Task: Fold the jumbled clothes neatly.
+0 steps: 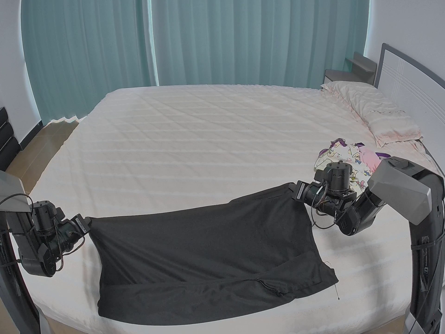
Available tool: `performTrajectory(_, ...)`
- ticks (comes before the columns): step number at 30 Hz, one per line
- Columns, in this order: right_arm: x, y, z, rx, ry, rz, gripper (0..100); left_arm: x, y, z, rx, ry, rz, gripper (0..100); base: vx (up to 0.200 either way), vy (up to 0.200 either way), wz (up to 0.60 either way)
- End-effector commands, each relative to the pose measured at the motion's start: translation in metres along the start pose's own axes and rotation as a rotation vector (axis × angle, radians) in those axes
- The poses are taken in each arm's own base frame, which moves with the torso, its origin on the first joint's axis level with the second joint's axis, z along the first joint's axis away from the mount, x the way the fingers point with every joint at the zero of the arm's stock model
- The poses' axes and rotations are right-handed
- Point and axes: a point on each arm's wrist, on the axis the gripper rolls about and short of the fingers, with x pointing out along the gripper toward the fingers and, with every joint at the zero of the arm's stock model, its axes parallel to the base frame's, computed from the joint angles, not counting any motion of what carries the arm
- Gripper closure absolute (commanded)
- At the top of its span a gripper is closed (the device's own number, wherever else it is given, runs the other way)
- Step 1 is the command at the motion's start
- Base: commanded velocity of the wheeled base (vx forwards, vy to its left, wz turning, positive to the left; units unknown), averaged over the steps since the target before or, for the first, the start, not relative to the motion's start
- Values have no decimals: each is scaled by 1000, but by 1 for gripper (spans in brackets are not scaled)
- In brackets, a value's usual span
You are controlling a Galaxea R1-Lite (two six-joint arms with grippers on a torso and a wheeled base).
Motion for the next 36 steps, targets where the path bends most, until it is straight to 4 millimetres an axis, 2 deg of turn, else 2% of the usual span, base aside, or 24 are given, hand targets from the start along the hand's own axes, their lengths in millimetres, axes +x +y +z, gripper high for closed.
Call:
performTrajectory(1,-10,-2,0,-3,19,-10,100,-6,0,-2,3,13,5,100,0,0,0)
performTrajectory(8,-43,-7,2,13,75,5,100,-19,1,-9,31,44,20,100,0,0,0)
performTrajectory(13,-57,-10,-9,20,101,1,100,-23,3,-15,49,71,32,100,0,0,0)
performTrajectory(14,-66,-13,-21,23,120,-3,100,-27,4,-20,62,95,40,100,0,0,0)
performTrajectory(19,-79,-21,-49,26,170,5,100,-35,6,-30,83,144,54,100,0,0,0)
performTrajectory(29,-106,-36,-85,9,270,-27,100,-49,16,-61,94,309,107,100,0,0,0)
performTrajectory(36,-113,-45,-106,10,281,-32,100,-54,21,-76,84,373,102,100,0,0,0)
